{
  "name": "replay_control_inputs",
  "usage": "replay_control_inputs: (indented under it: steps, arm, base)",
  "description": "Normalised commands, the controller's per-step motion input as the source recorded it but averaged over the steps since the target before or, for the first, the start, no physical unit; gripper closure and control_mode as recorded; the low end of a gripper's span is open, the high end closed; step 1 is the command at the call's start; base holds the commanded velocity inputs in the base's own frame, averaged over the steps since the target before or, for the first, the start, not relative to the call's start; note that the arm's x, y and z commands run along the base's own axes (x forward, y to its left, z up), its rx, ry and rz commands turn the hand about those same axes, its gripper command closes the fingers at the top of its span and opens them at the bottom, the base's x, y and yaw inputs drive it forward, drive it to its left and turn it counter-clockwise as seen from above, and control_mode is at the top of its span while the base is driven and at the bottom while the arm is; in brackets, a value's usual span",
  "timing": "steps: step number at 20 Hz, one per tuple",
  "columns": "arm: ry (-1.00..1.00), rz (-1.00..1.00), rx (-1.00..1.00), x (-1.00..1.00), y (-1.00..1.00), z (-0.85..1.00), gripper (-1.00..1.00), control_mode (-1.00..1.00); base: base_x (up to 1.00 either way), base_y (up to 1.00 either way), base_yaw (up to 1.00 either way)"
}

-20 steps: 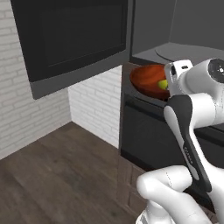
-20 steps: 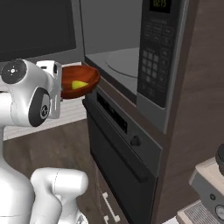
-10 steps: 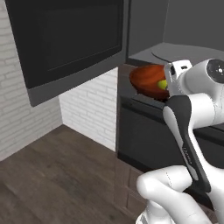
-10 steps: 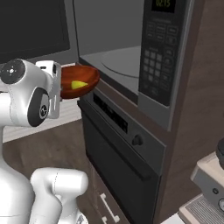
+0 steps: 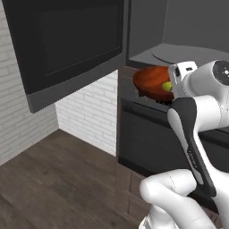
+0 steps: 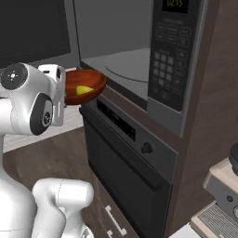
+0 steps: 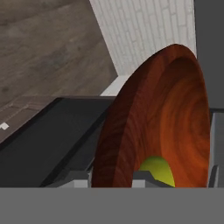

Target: Pick the lemon wedge from the sink and place it in the bowl. Then pick the bowl and place it in the microwave. Then close the microwave door and press the start button.

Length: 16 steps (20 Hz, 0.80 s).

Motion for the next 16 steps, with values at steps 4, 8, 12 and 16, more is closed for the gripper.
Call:
replay_control_inputs:
  steps: [4, 8, 12, 16]
  arm:
    - [0.0, 0.0, 0.0, 0.0, 0.0, 0.0, 1.0, 1.0]
    - [-0.2, -0.05, -0.02, -0.15, 0.18, 0.45, 1.0, -1.0]
    - [-0.27, -0.1, -0.03, -0.2, 0.04, 0.49, 1.0, -1.0]
    - [-0.02, -0.25, -0.05, 0.24, -0.04, 0.45, 1.0, -1.0]
  base:
    - [0.12, 0.3, -0.02]
    - [0.0, 0.0, 0.0]
    - [0.0, 0.0, 0.0]
    - [0.0, 0.0, 0.0]
